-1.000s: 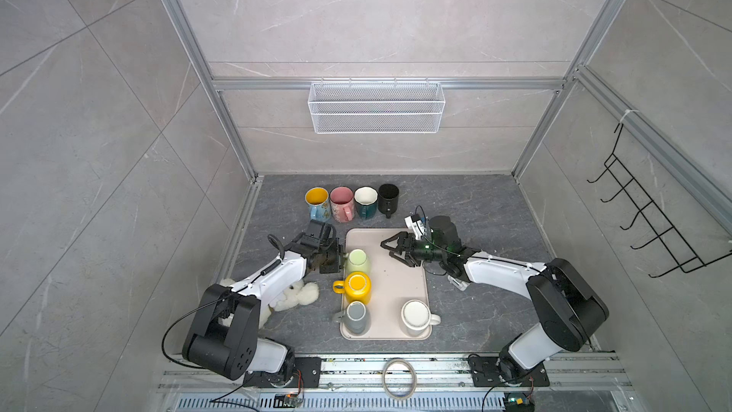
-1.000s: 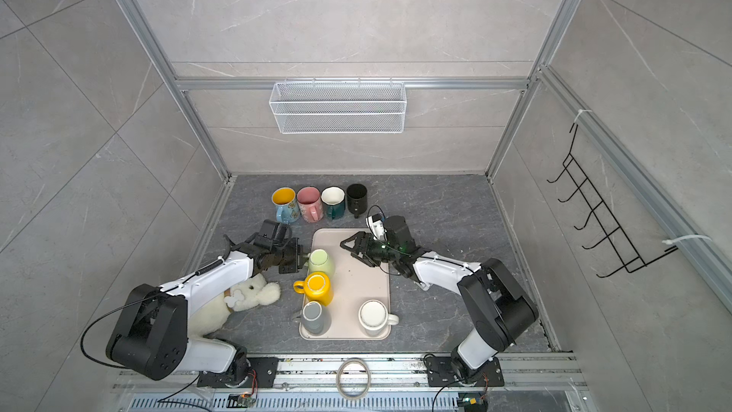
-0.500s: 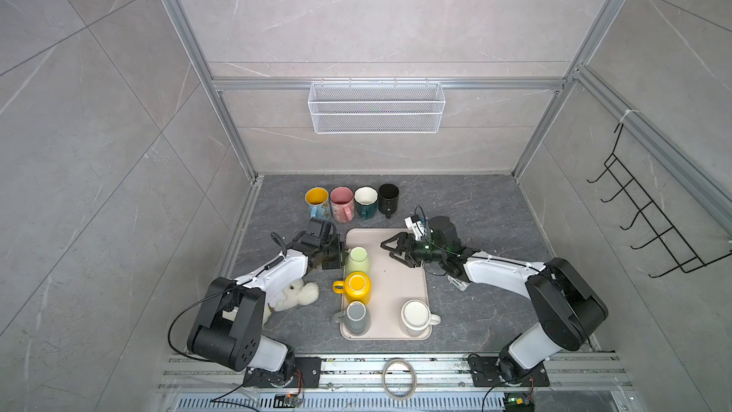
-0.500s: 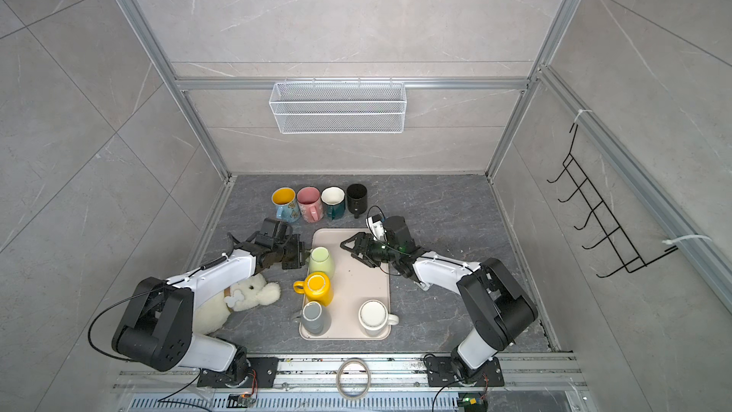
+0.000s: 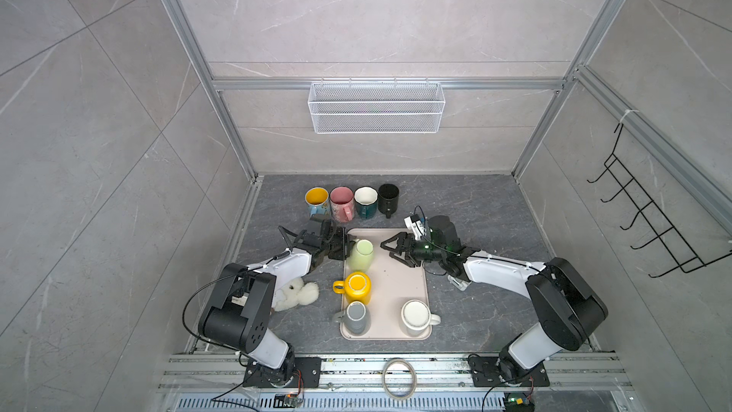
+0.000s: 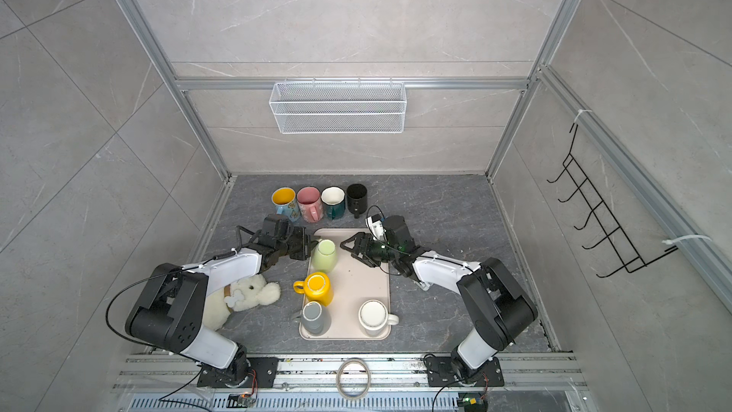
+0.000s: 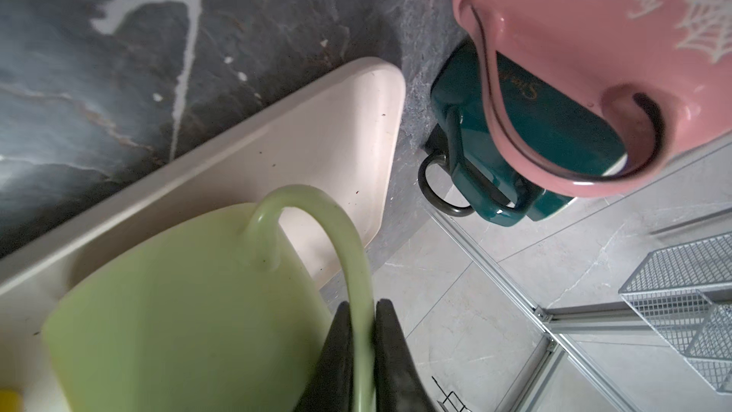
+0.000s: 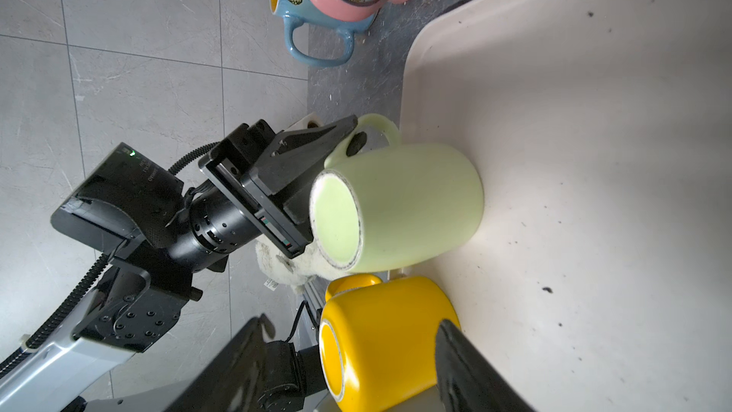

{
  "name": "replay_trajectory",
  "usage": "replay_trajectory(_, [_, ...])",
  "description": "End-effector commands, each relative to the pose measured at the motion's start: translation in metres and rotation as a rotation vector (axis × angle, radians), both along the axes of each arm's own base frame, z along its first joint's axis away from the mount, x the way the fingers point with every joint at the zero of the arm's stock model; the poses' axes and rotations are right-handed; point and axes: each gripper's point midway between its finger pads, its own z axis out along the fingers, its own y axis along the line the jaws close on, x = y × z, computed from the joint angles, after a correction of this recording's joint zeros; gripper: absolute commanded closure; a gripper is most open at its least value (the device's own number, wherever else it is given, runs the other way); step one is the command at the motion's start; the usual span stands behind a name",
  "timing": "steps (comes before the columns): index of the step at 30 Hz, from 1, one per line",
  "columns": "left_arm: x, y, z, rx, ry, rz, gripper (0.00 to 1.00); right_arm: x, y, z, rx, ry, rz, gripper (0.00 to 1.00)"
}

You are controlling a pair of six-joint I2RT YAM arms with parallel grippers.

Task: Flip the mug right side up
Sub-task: 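Close the left gripper on the light green mug's handle and lift it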

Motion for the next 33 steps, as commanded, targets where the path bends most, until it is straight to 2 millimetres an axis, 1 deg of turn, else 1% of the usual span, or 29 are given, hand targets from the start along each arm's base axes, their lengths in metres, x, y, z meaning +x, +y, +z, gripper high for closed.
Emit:
replay_trajectory(1, [0.017,-0.011,0.039,-0.021,-0.216,-0.085,1.0,0.0,0.005,0.005,0.0,-0.016,0.022,0.31])
replay_trajectory(3, [0.018,-0.009,0.049,0.013,-0.29,-0.105,1.0,-0.001,0.004,0.004,-0.002,-0.016,0.022,0.31])
replay_trajectory(6, [0.02,-0.007,0.07,0.092,-0.419,-0.152,1.0,-0.003,0.002,0.003,-0.003,-0.015,0.02,0.31])
replay_trajectory(9, [0.018,-0.005,0.085,0.192,-0.51,-0.214,1.0,-0.004,0.001,0.002,-0.005,-0.014,0.019,0.31])
replay_trajectory(12, [0.016,-0.005,0.104,0.263,-0.621,-0.262,1.0,-0.005,0.001,0.004,-0.003,-0.016,0.02,0.32])
replay_trajectory(16, [0.008,-0.005,0.131,0.351,-0.782,-0.318,1.0,-0.005,0.001,0.006,-0.003,-0.024,0.018,0.34])
replay_trajectory(19, [-0.003,-0.006,0.154,0.425,-0.914,-0.354,1.0,-0.004,0.0,0.007,-0.006,-0.027,0.015,0.35])
replay_trajectory(24, [-0.024,-0.011,0.184,0.6,-1.109,-0.405,1.0,-0.005,0.0,0.009,-0.015,-0.031,0.024,0.36])
replay_trajectory(29, [-0.047,-0.024,0.195,0.848,-1.26,-0.478,1.0,-0.007,-0.003,0.018,-0.077,-0.076,0.057,0.37])
replay_trajectory(33, [-0.067,-0.037,0.207,1.027,-1.375,-0.507,1.0,-0.008,-0.006,0.033,-0.111,-0.12,0.074,0.37])
